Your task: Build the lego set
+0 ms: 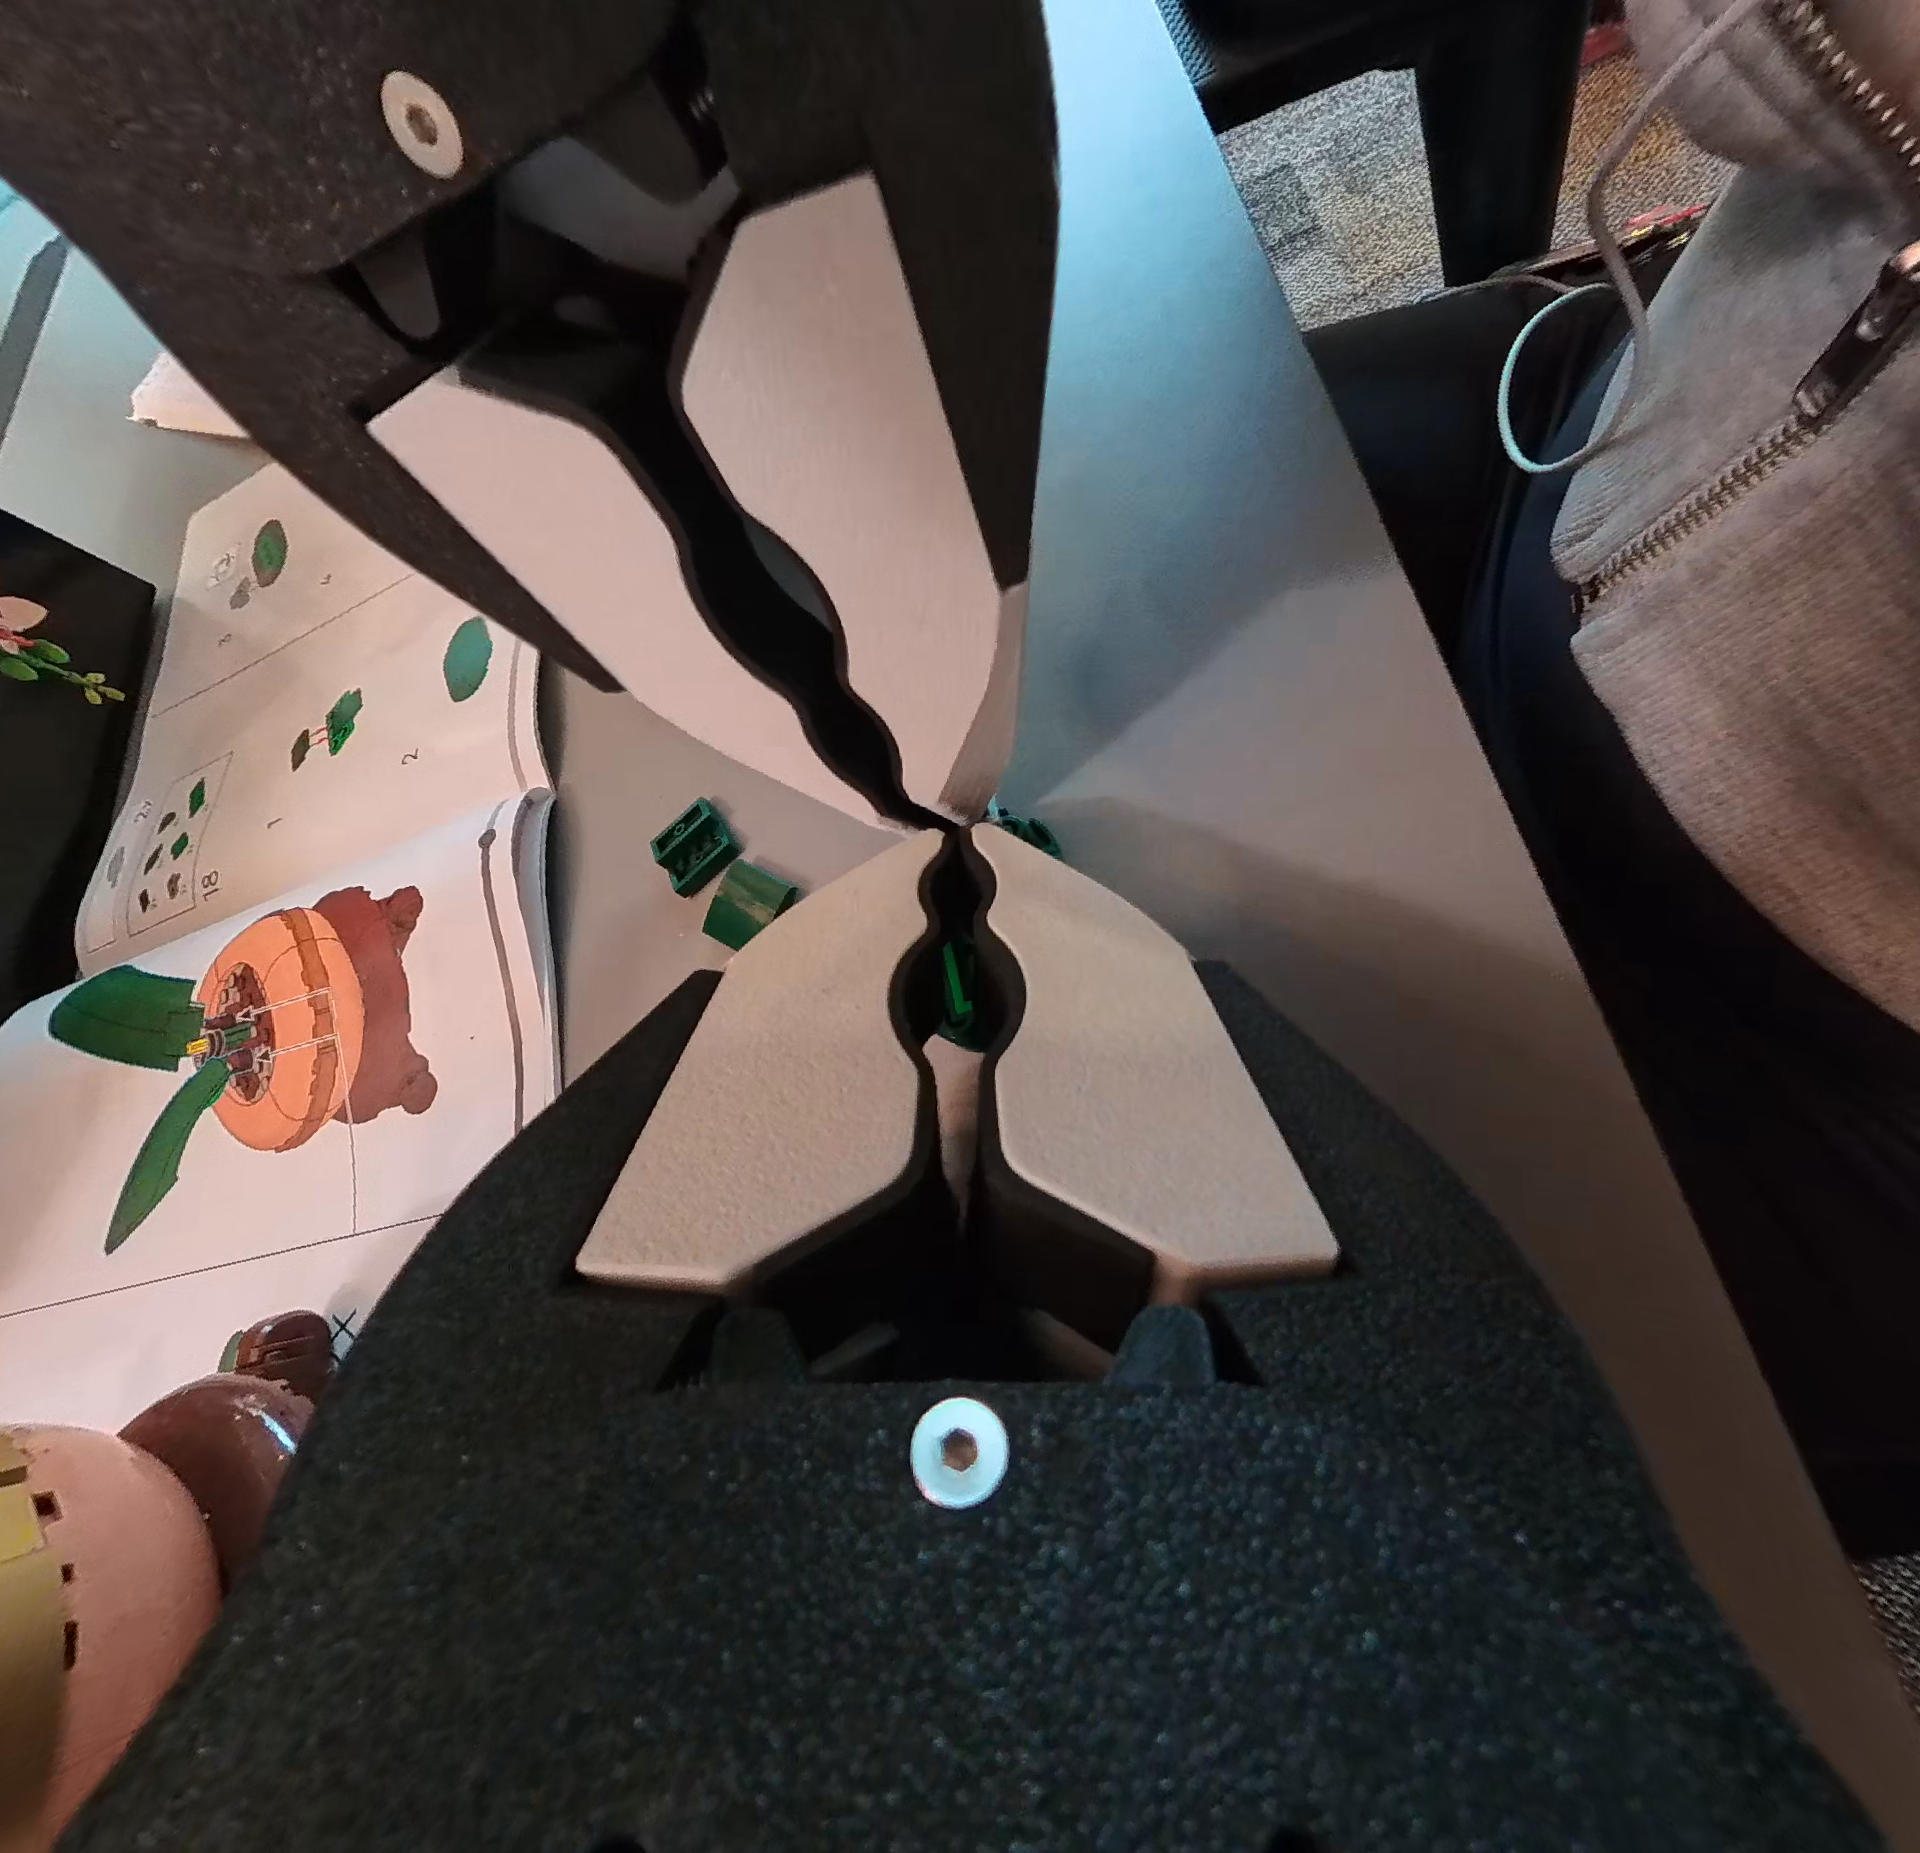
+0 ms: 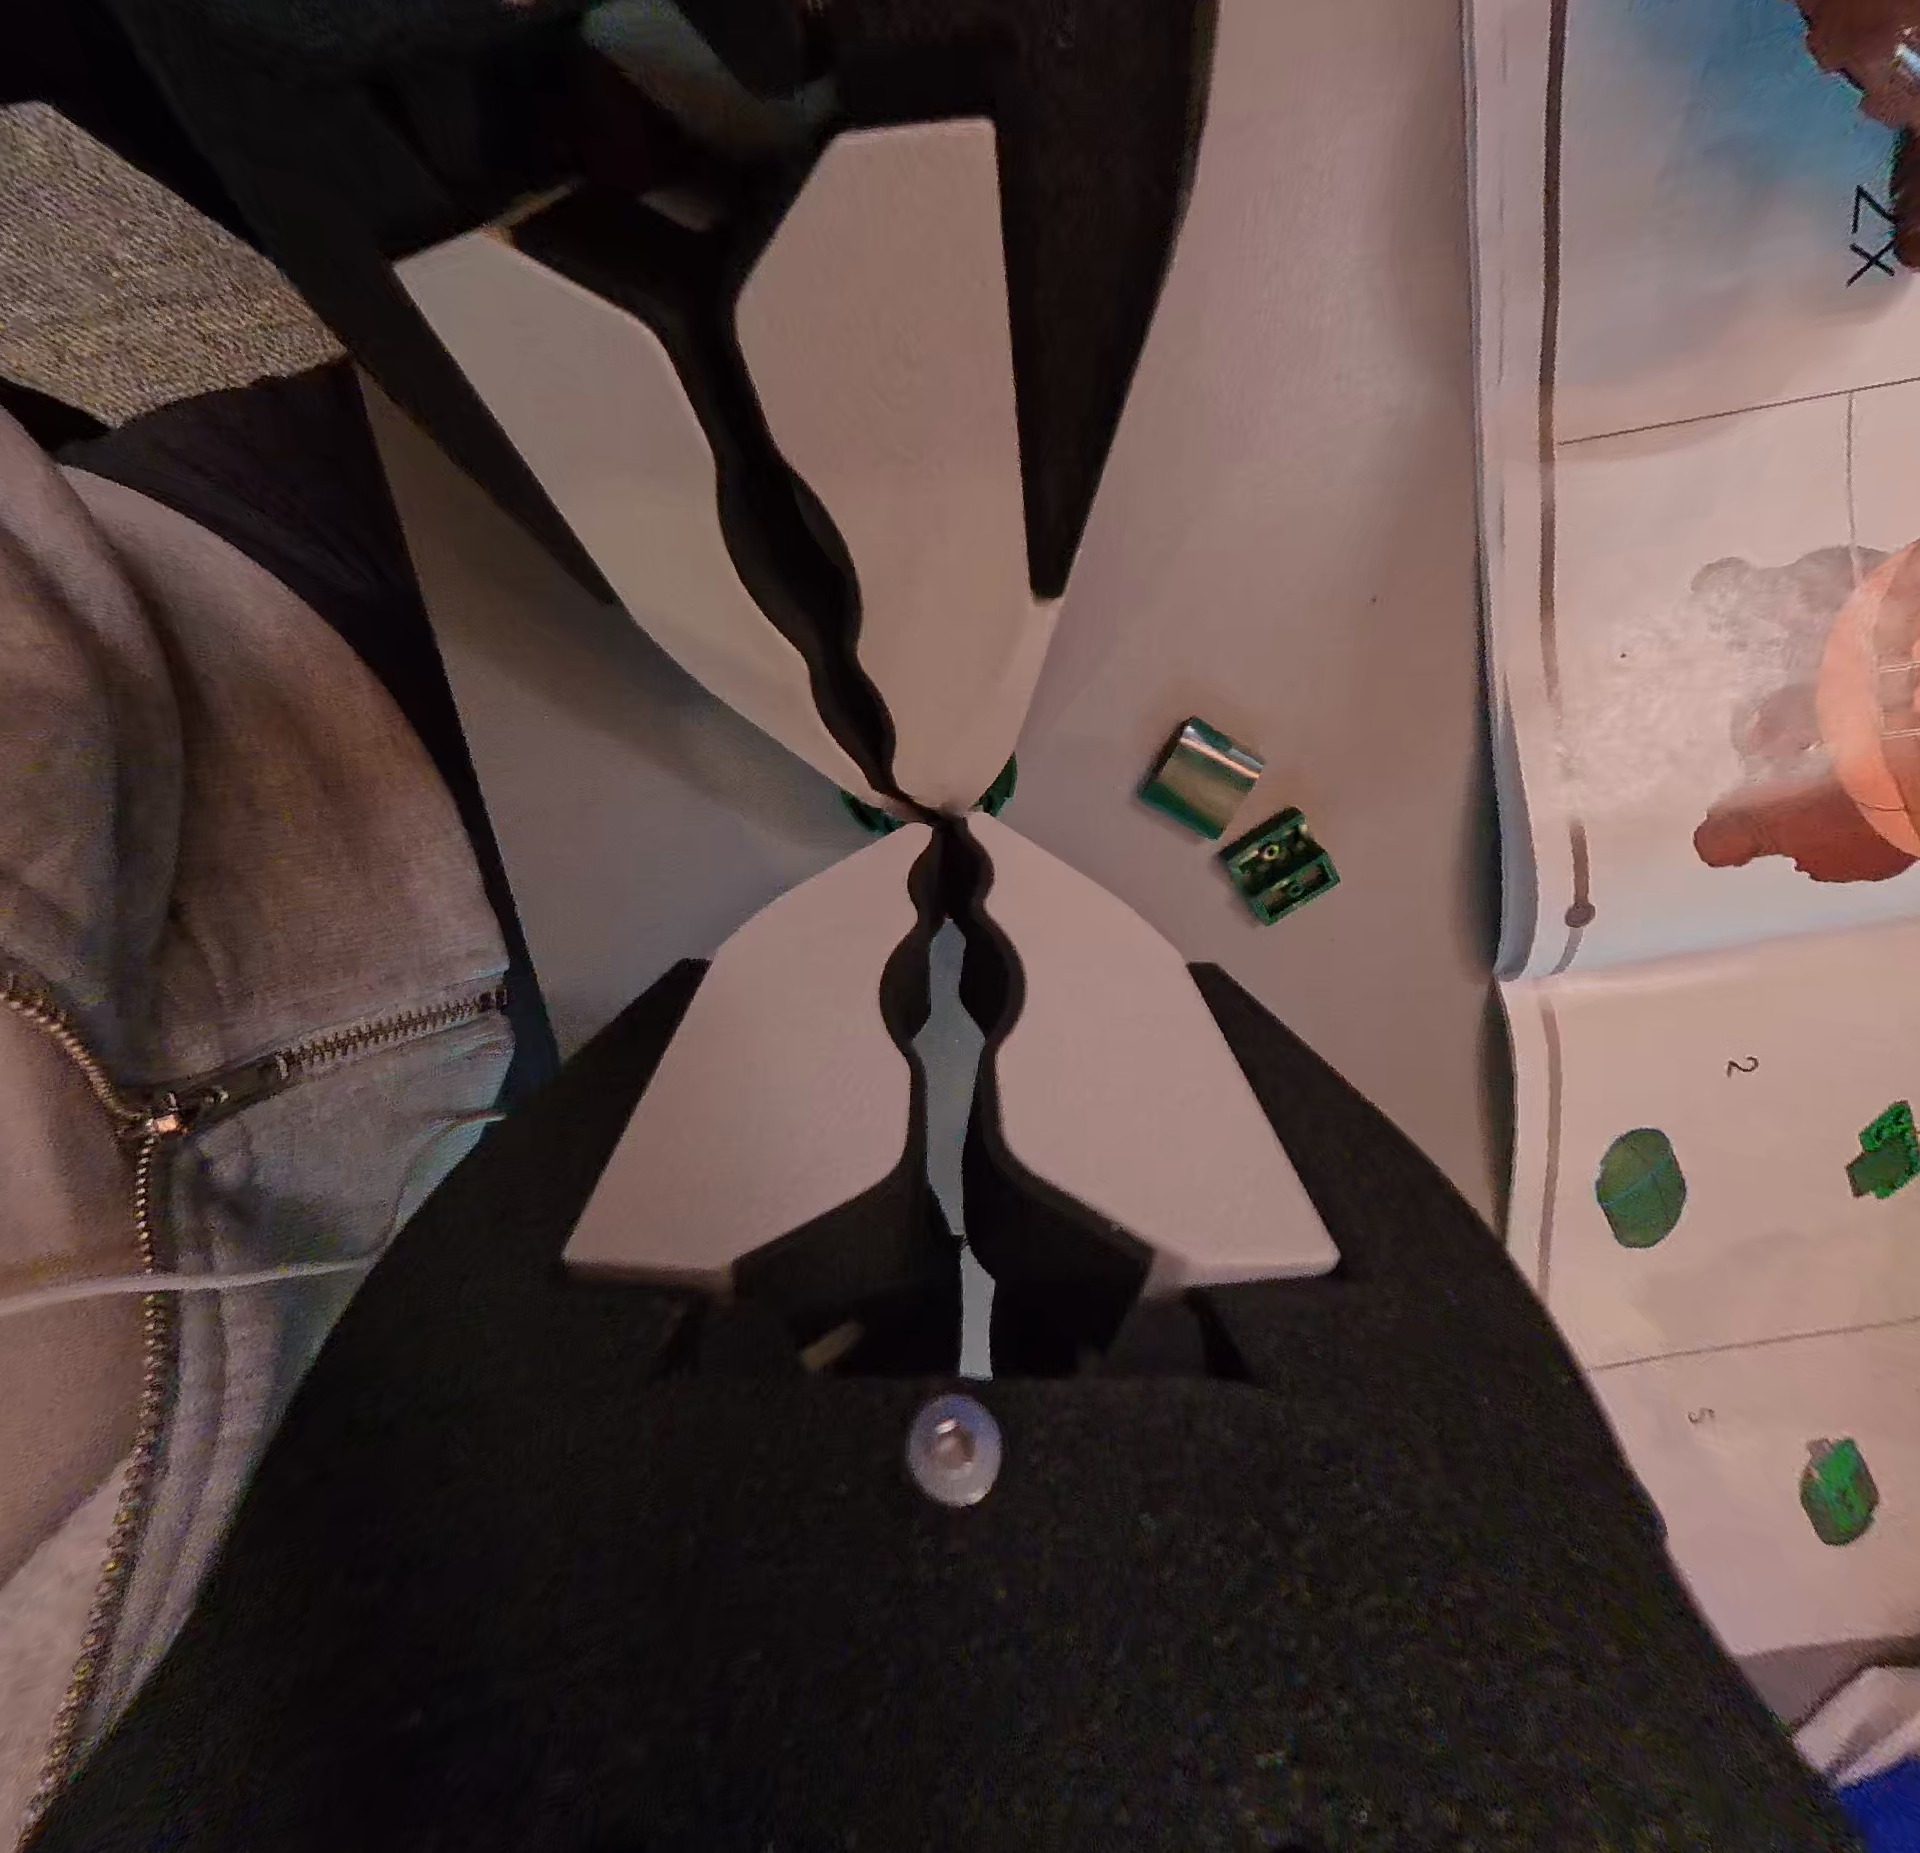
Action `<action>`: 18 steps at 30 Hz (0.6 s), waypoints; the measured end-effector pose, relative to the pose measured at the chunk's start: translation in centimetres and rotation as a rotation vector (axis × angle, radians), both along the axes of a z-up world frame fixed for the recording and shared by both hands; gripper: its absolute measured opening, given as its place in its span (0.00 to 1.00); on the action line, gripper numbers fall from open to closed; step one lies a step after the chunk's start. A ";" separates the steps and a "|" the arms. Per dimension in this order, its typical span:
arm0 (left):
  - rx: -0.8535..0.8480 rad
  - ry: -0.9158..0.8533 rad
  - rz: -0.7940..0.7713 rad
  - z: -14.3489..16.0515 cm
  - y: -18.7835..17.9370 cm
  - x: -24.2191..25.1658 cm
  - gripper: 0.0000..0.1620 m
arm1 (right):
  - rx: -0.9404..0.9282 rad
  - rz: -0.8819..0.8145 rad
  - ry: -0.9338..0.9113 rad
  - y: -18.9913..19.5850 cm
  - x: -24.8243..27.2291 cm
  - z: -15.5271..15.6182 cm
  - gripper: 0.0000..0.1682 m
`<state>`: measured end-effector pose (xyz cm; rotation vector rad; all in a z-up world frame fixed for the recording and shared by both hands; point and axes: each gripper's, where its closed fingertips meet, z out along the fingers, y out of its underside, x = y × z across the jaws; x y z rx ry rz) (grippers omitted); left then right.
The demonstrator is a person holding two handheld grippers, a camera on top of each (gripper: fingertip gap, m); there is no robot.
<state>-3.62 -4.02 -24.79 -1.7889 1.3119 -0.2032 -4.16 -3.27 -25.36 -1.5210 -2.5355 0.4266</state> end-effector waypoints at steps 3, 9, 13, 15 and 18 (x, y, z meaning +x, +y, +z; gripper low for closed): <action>0.004 0.001 0.000 0.0 0.0 0.0 0.00 | 0.016 0.001 -0.024 0.0 0.0 0.0 0.00; 0.013 0.001 -0.003 0.1 -0.1 -0.1 0.00 | 0.019 0.012 -0.073 -0.1 -0.1 0.0 0.00; 0.010 -0.052 0.030 0.8 -0.7 -1.3 0.00 | 0.024 0.018 -0.083 -0.1 -0.1 0.0 0.00; 0.003 -0.059 0.025 0.8 -1.3 -1.7 0.00 | 0.034 0.027 -0.087 -0.2 -0.2 0.0 0.00; 0.001 -0.029 0.022 0.4 -1.3 -1.6 0.00 | 0.042 0.038 -0.106 -0.5 -0.4 0.1 0.00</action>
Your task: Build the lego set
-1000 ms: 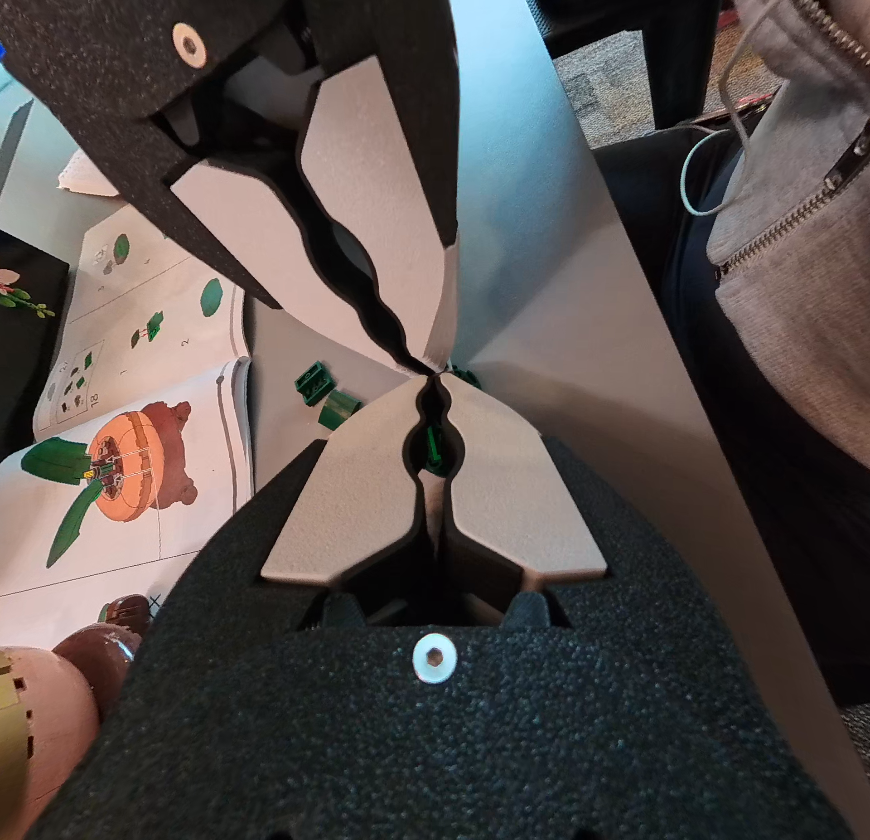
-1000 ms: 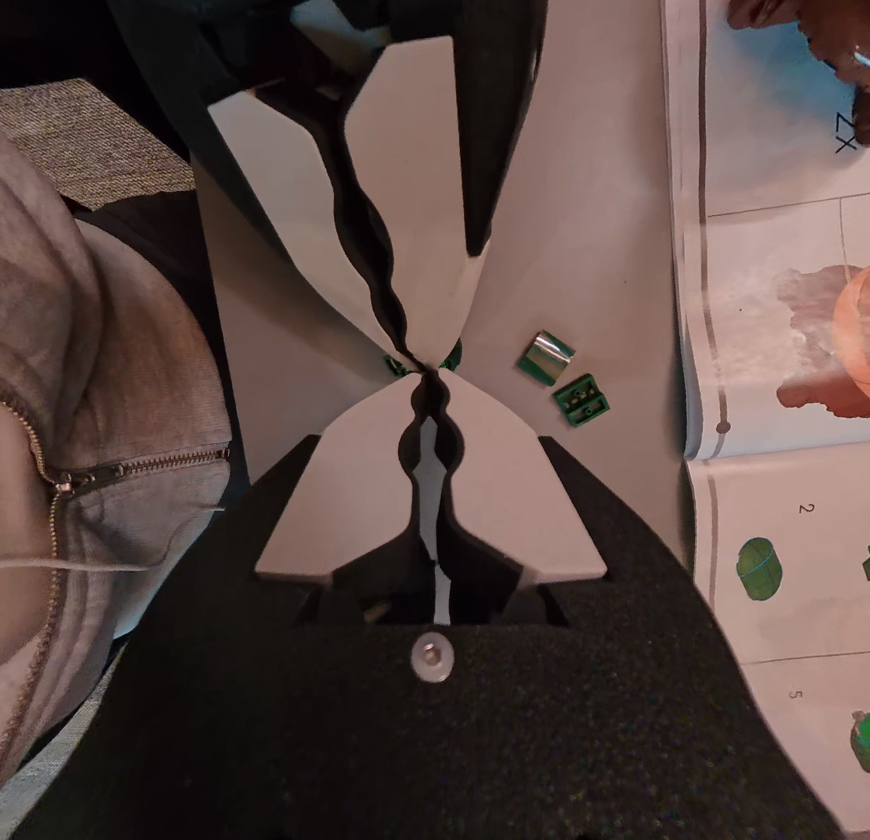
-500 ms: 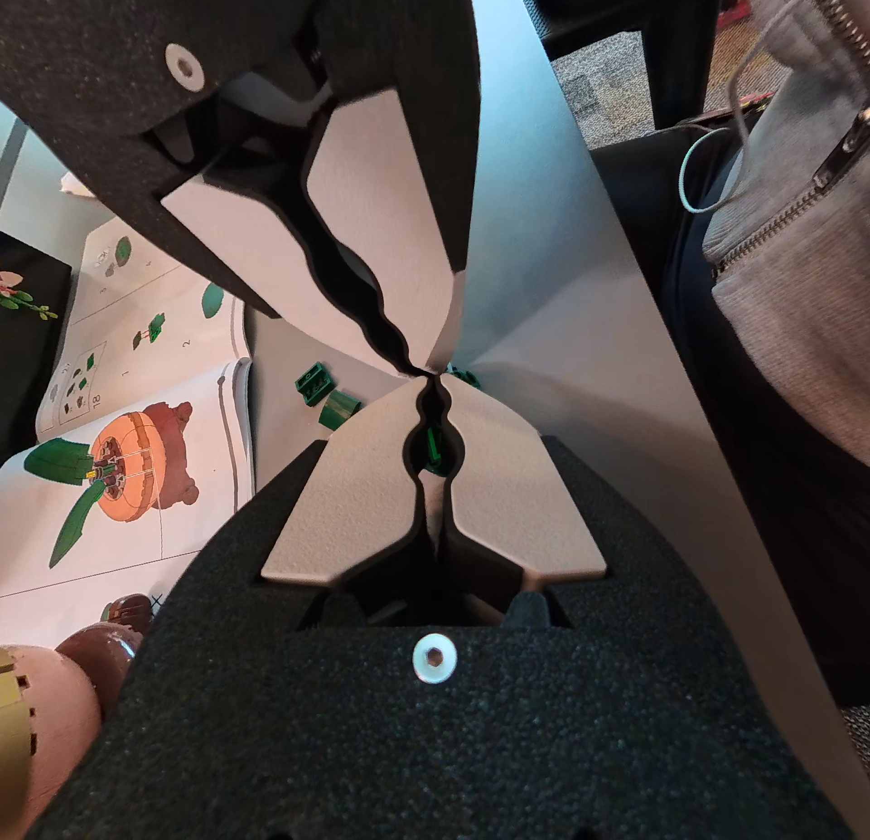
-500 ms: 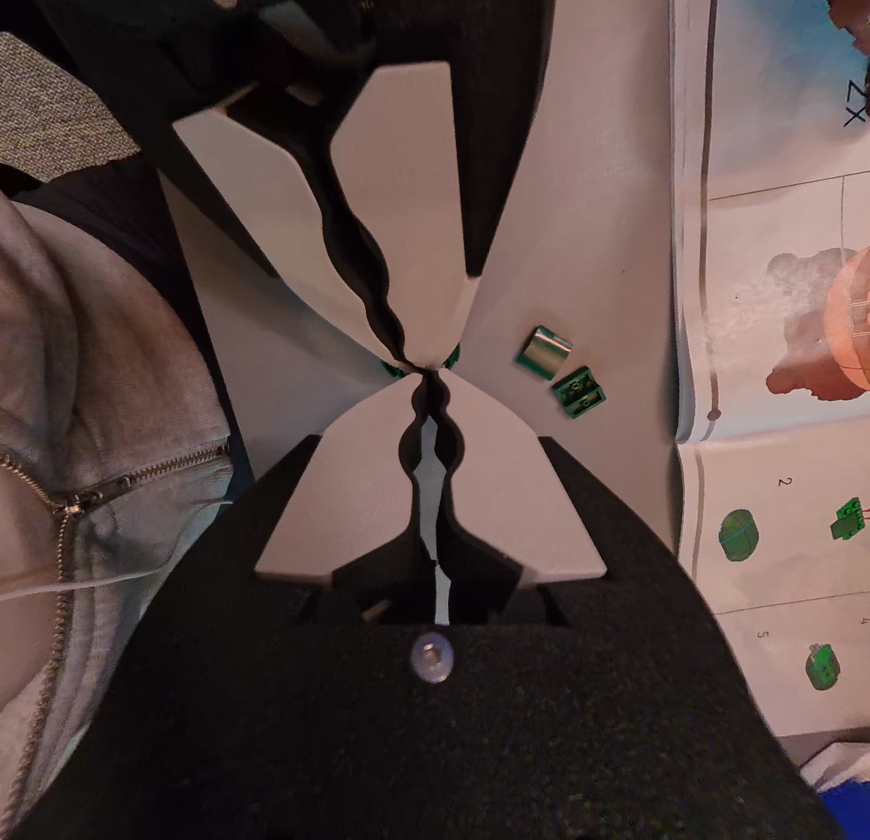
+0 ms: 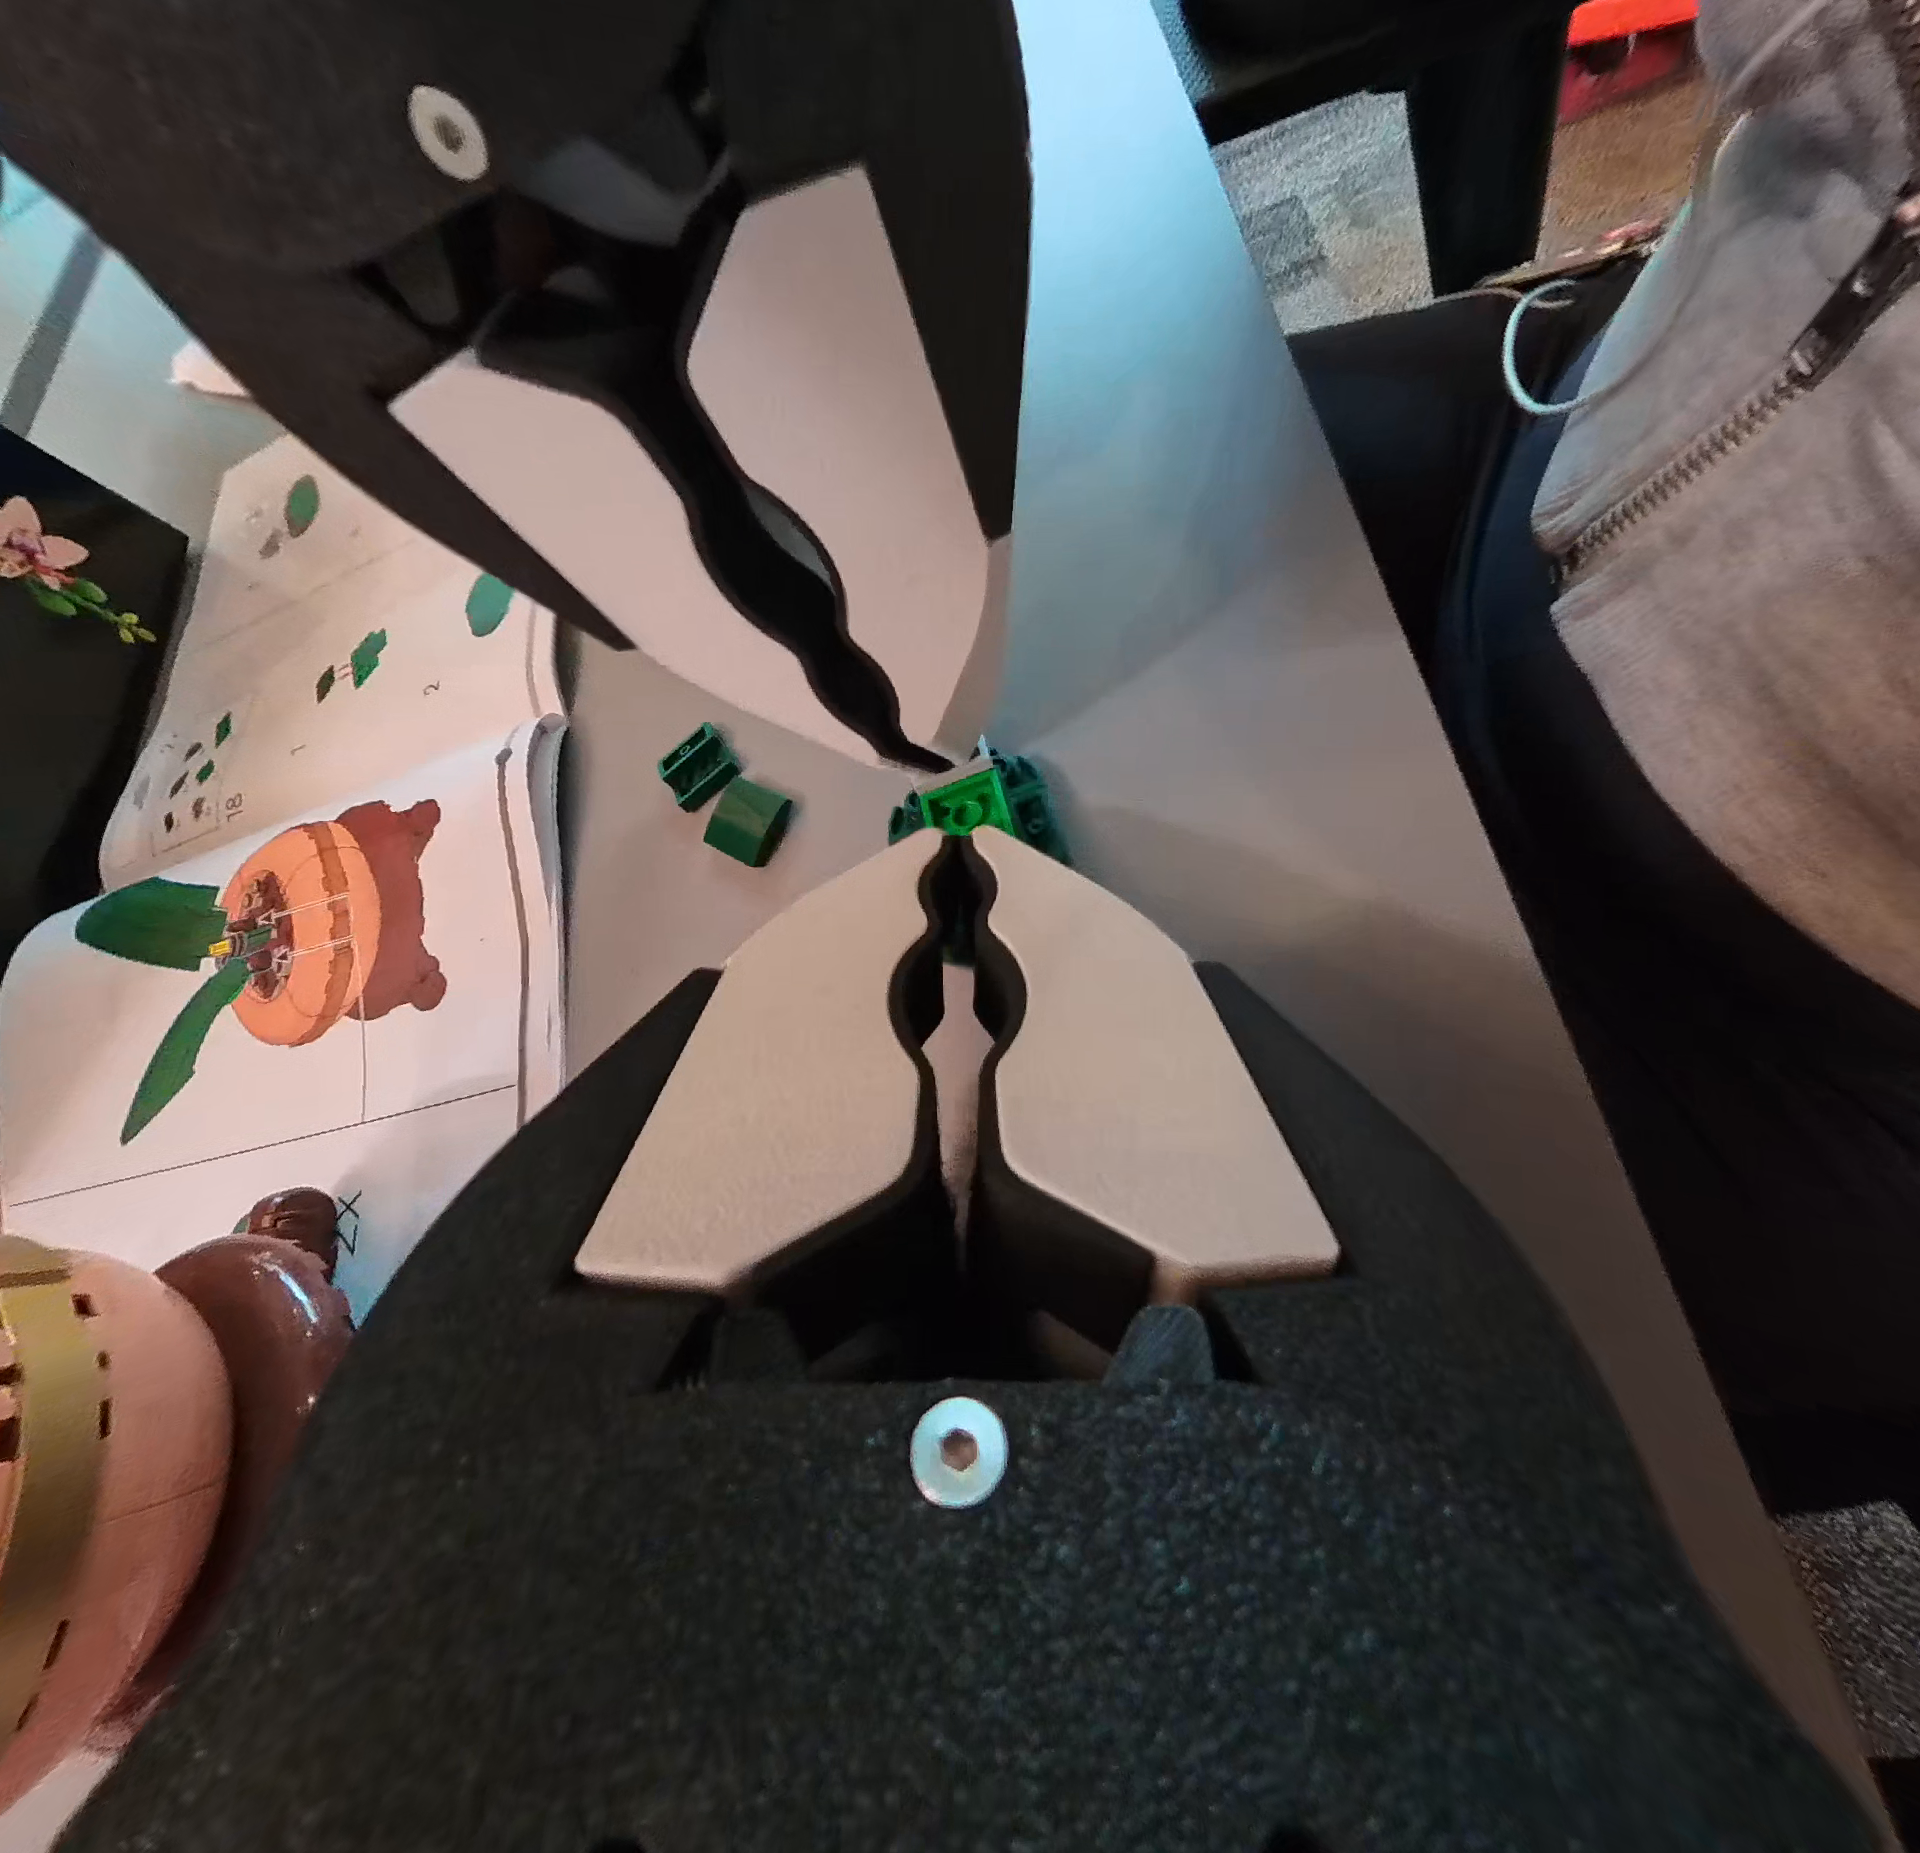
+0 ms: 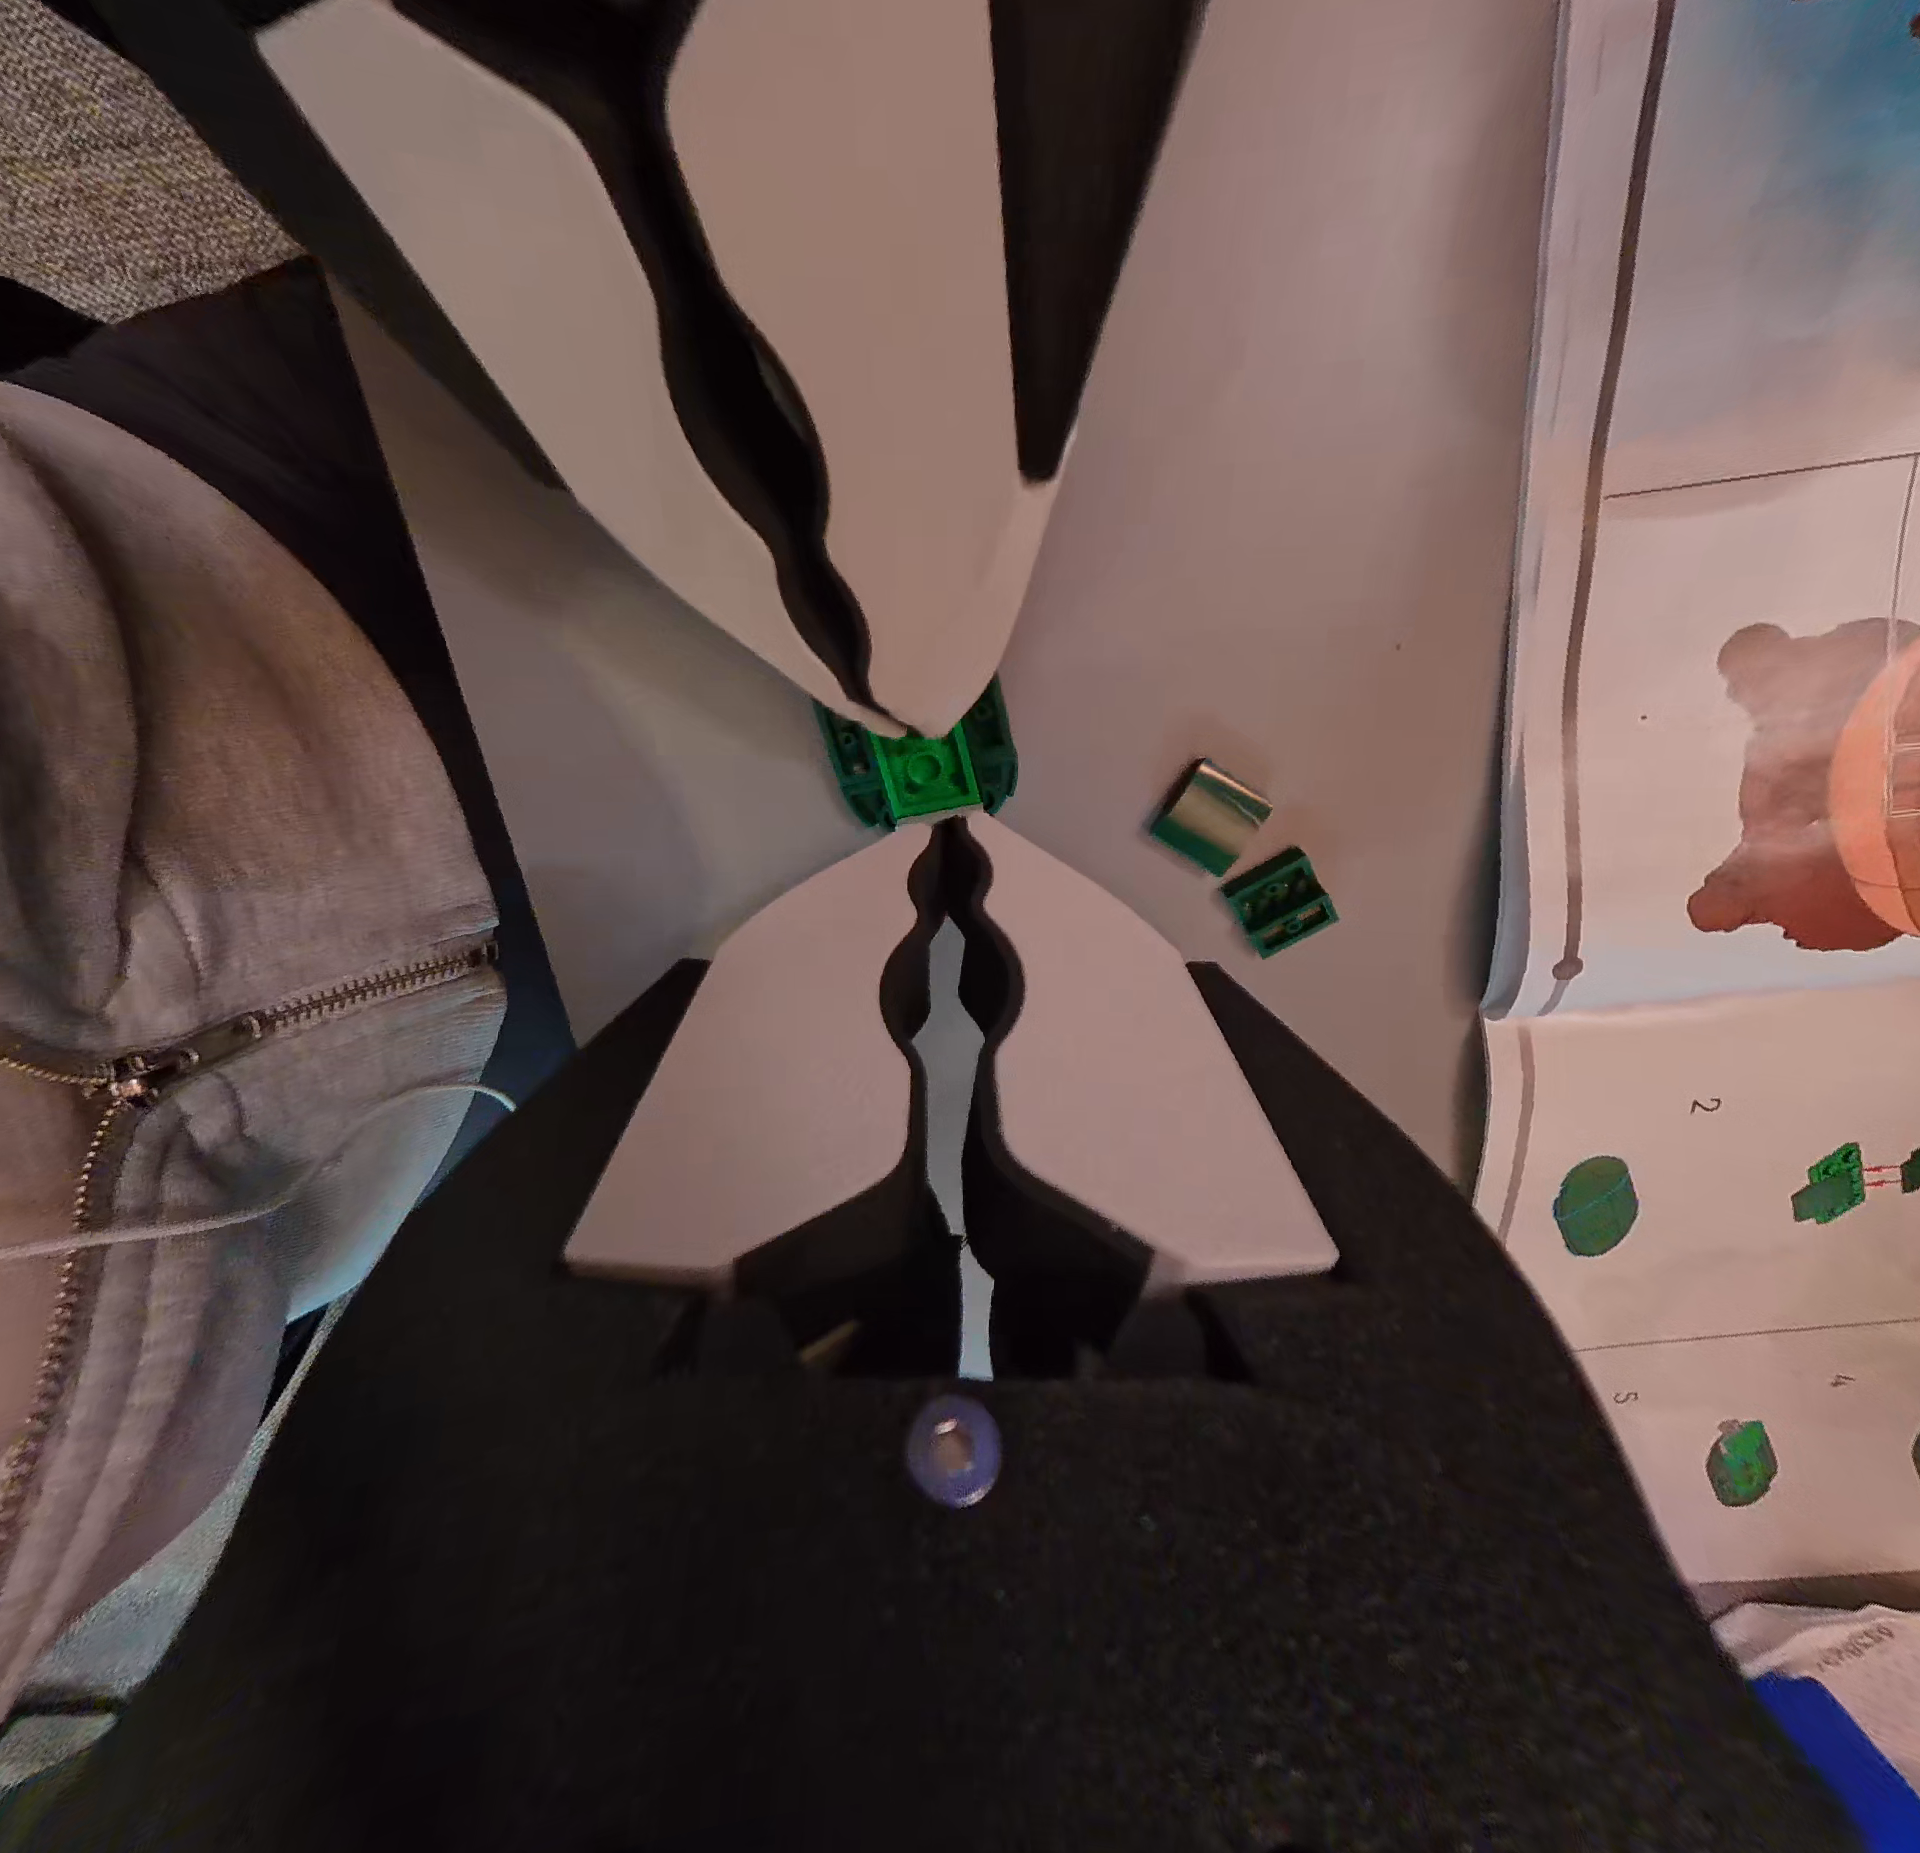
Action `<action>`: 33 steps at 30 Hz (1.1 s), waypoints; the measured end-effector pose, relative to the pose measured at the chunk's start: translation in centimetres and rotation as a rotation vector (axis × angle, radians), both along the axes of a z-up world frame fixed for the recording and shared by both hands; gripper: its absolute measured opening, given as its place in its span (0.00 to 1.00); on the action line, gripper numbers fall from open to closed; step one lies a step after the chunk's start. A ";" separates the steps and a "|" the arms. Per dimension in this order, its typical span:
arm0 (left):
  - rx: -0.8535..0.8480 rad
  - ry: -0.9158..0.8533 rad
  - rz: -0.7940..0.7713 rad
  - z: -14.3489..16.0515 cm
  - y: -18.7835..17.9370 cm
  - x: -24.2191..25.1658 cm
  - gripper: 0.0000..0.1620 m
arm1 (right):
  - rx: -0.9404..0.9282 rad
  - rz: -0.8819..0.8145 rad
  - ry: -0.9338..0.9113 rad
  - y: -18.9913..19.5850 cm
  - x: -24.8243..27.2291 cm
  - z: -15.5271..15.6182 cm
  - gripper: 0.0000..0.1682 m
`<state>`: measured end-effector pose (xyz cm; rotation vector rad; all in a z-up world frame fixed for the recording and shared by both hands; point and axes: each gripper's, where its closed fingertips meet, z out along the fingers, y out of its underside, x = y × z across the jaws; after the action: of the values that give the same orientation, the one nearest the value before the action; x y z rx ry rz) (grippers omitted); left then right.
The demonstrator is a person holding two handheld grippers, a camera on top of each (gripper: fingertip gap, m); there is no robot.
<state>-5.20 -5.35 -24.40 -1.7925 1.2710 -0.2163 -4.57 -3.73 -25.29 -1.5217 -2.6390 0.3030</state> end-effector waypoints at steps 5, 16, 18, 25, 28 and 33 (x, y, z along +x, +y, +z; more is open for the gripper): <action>-0.011 0.012 0.005 -0.3 0.0 0.0 0.00 | 0.041 0.018 -0.020 -0.2 -0.3 0.1 0.00; -0.035 -0.013 -0.025 -0.1 -0.3 0.1 0.00 | 0.072 0.031 -0.136 -0.1 -0.5 -0.2 0.00; -0.030 -0.009 -0.026 -0.2 -0.3 0.1 0.00 | 0.117 0.058 -0.146 -0.1 -0.5 -0.2 0.00; 0.013 0.013 -0.024 -0.1 -0.3 0.2 0.00 | 0.158 0.084 -0.149 -0.1 -0.5 -0.2 0.00; 0.019 0.032 -0.035 -0.3 -0.5 0.3 0.00 | 0.111 0.066 -0.131 -0.5 -0.9 0.3 0.00; 0.036 0.039 -0.032 -0.3 -0.4 0.2 0.00 | 0.086 -0.028 0.076 1.5 -0.8 3.8 0.09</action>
<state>-5.01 -5.79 -24.65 -1.7538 1.3235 -0.1762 -5.32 -2.19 -21.49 -1.4894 -2.5362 0.2375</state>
